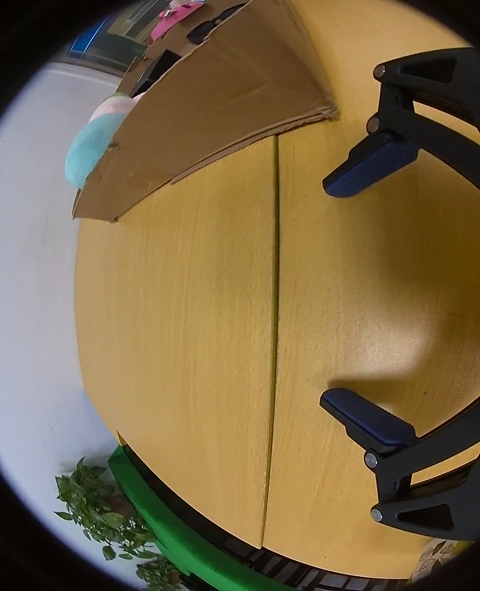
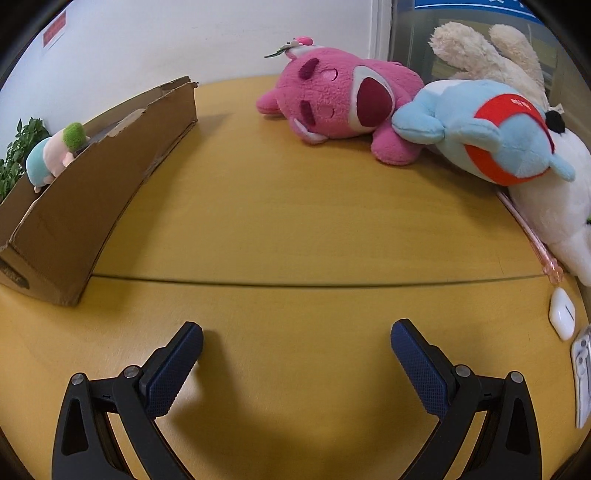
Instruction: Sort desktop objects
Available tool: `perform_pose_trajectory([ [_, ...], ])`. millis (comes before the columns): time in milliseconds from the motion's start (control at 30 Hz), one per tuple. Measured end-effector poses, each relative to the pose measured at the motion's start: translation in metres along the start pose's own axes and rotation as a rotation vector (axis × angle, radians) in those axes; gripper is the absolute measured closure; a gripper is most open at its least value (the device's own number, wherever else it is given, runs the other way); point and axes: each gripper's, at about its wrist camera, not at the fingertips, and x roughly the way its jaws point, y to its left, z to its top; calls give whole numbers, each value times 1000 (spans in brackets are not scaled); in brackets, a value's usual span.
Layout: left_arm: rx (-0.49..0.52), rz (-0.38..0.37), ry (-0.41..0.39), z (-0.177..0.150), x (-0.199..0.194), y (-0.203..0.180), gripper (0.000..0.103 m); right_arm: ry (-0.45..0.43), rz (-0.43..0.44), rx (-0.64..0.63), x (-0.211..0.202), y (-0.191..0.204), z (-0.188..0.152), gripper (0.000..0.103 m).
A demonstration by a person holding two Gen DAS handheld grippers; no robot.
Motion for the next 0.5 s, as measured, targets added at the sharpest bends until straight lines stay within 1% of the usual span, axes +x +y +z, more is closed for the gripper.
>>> perform_pose_trajectory([
  [167, -4, 2, 1, -2, 0, 2, 0, 2, -7, 6, 2, 0, 1, 0],
  [267, -63, 49, 4, -4, -4, -1, 0, 1, -7, 6, 2, 0, 1, 0],
  [500, -70, 52, 7, -4, -5, 0, 0, 1, -7, 5, 1, 0, 1, 0],
])
